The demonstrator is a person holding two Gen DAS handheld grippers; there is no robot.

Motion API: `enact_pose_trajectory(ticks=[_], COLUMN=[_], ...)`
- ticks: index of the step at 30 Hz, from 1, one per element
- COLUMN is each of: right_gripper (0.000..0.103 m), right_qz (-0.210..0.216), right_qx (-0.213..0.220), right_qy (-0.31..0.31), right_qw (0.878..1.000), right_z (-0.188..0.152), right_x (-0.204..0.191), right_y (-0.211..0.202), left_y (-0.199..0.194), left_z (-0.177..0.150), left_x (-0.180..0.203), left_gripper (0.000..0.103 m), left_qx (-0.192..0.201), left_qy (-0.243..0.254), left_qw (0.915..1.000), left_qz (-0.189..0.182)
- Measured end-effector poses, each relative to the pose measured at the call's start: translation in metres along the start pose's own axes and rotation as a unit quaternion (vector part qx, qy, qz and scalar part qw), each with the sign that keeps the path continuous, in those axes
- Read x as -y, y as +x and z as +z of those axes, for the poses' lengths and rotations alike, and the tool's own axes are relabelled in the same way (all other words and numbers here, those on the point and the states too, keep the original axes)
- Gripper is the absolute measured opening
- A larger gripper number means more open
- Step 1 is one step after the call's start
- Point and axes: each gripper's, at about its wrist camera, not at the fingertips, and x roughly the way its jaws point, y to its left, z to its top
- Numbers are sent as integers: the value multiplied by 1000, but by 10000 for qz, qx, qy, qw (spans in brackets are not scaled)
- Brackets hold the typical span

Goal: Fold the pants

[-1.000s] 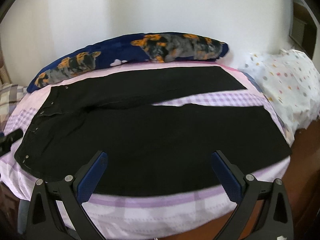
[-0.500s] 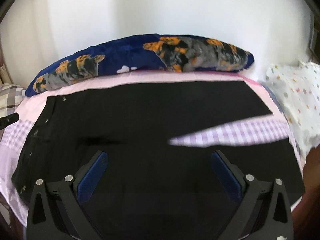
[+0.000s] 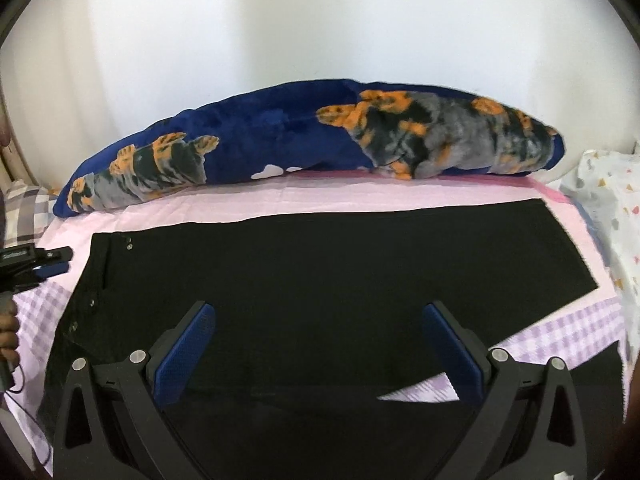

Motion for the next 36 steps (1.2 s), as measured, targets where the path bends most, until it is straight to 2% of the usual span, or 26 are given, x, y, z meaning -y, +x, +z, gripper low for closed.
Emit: enact_pose_trajectory(ticks=[3, 10, 14, 20, 22, 25, 28, 30, 34, 35, 36], right_gripper=[103, 103, 103, 103, 103, 103, 103, 103, 103, 103, 103], right_qz=[44, 18, 13, 66, 93, 221, 673, 1025, 1198, 1256, 1313], right_qx=[-100, -135, -154, -174, -153, -193, -298, -537, -711, -751, -798], right_qy=[59, 88, 31, -51, -117, -249, -499, -773, -1225, -1305, -1353], right_qw=[9999, 9999, 9999, 9998, 9998, 9993, 9960, 9903, 9826, 9806, 9788], right_z=[2, 8, 13, 20, 22, 26, 36, 47, 66, 73, 78], right_x=[-1, 0, -3, -8, -11, -15, -17, -19, -22, -21, -20], right_y=[12, 36, 45, 55, 57, 65, 77, 91, 112, 118, 123], left_y=[16, 47, 56, 62, 63, 68, 74, 78, 81, 78, 74], left_z=[14, 34, 42, 48, 50, 55, 60, 63, 61, 58, 57], left_x=[-17, -38, -38, -34, -35, -34, -30, -31, -37, -37, -35], left_gripper=[41, 39, 39, 32, 26, 26, 26, 26, 26, 20, 9], left_qx=[-162, -522, -612, -778, -807, -791, -732, -703, -554, -435, -327], left_qy=[-331, -590, -467, -343, -343, -400, -427, -472, -931, -960, -902], left_qw=[9992, 9958, 9947, 9923, 9919, 9914, 9917, 9918, 9887, 9893, 9914], left_qz=[-183, -469, -683, -899, -915, -960, -967, -957, -1036, -1013, -891])
